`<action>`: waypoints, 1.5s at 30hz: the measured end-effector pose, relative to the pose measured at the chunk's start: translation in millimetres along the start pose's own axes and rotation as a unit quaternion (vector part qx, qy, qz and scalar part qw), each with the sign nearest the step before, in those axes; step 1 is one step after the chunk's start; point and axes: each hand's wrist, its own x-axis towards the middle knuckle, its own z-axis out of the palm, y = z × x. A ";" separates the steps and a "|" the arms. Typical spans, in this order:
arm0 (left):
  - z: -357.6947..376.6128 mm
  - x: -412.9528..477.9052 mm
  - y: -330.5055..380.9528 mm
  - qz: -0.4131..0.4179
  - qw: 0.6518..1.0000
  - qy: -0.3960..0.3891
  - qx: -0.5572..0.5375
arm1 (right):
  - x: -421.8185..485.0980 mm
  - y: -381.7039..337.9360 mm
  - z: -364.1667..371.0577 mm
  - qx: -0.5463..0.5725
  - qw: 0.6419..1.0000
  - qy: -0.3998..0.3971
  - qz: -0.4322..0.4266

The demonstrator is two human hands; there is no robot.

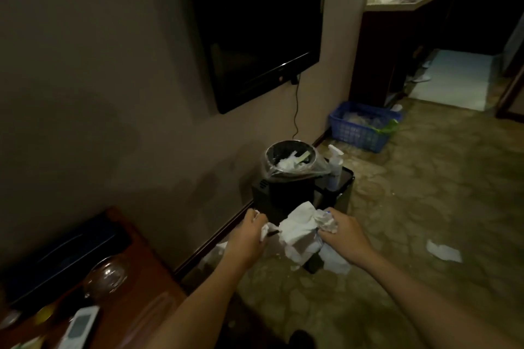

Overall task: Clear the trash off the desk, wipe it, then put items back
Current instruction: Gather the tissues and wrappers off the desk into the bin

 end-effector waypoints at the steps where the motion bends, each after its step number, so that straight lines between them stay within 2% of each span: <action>1: 7.4 16.9 4.4 0.004 1.000 -0.006 -0.001 | 13.4 10.8 -7.2 -0.003 1.000 -0.003 0.004; 4: 24.7 79.4 14.6 0.014 1.000 -0.015 -0.008 | 67.0 36.4 -32.6 -0.013 1.000 -0.005 0.001; 10: 62.5 205.8 35.6 -0.016 0.999 -0.002 -0.040 | 176.2 77.9 -78.4 -0.034 0.999 -0.015 -0.014; 14: 73.0 262.1 56.5 -0.031 0.998 0.003 -0.050 | 234.8 97.5 -113.1 -0.030 1.000 0.001 -0.002; 18: 76.4 294.0 54.0 -0.045 0.998 -0.007 -0.036 | 273.7 112.0 -118.4 -0.043 0.998 -0.031 0.016; 21: 78.0 322.5 45.4 -0.092 0.993 0.020 -0.063 | 314.8 119.1 -120.9 -0.047 0.997 -0.063 0.009; 26: 94.4 350.9 33.0 -0.147 0.988 0.008 -0.042 | 374.9 134.6 -105.5 -0.036 0.989 -0.140 -0.022; 32: 102.9 391.3 34.8 -0.262 0.962 0.066 -0.042 | 480.1 134.2 -104.6 -0.014 0.978 -0.192 -0.085; 36: 104.5 411.3 43.4 -0.303 0.942 0.130 -0.068 | 542.5 138.4 -93.5 -0.036 0.963 -0.242 -0.114; 39: 109.7 411.0 47.0 -0.351 0.926 0.129 -0.053 | 566.7 140.8 -72.9 -0.079 0.946 -0.278 -0.148; 43: 109.3 411.2 35.2 -0.426 0.880 0.183 -0.100 | 584.4 138.8 -29.0 -0.205 0.873 -0.381 -0.226; 45: 109.5 413.6 27.3 -0.444 0.868 0.185 -0.122 | 592.4 139.6 -10.4 -0.230 0.850 -0.417 -0.224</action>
